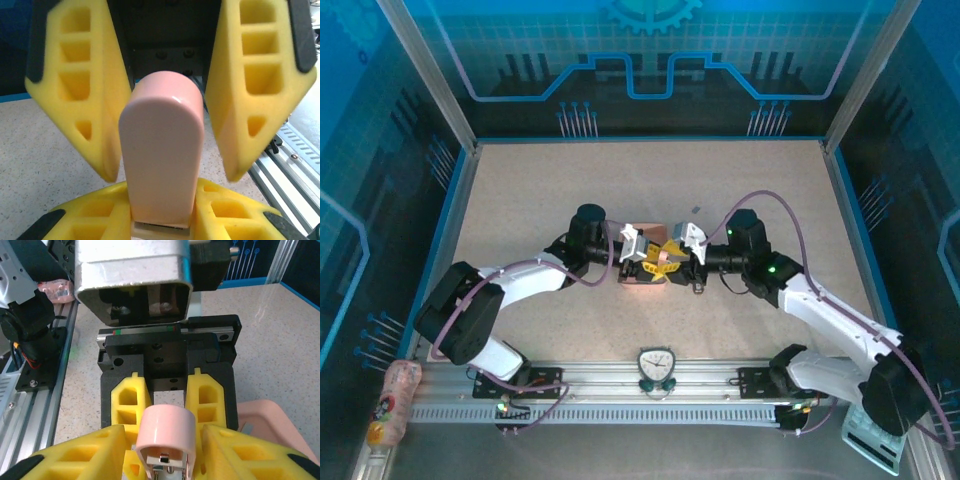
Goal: Load the staples into the stapler
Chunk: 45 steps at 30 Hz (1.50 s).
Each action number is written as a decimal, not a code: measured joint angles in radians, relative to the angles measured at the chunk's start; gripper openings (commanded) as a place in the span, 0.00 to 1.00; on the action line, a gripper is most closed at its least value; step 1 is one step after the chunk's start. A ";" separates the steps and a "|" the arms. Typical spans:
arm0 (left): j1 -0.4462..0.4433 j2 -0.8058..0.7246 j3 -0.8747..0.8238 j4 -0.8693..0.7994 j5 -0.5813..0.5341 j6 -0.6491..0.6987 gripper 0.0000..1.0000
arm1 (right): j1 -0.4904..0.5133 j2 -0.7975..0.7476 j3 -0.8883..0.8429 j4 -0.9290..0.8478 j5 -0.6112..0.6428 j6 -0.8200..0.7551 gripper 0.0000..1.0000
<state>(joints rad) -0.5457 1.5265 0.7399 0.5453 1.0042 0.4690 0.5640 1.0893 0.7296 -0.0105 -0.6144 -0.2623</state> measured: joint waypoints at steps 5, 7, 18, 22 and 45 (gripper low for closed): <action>0.000 0.003 0.001 0.010 -0.001 -0.018 0.34 | 0.000 0.004 0.000 0.016 0.011 0.003 0.14; 0.000 0.004 0.002 0.011 -0.003 -0.023 0.49 | 0.000 0.002 0.000 0.018 0.019 0.006 0.12; -0.001 0.004 0.040 -0.071 -0.175 -0.091 0.80 | -0.082 -0.080 0.022 -0.171 0.327 0.185 0.10; -0.001 0.004 0.052 -0.102 -0.258 -0.132 0.81 | -0.156 -0.081 0.044 -0.300 0.504 0.311 0.10; 0.027 0.002 0.129 -0.278 -0.547 -0.296 0.81 | -0.286 0.338 0.063 -0.432 0.761 0.659 0.12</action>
<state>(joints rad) -0.5182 1.5288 0.8684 0.2676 0.4572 0.1730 0.2783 1.4273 0.7921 -0.4427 0.1463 0.3969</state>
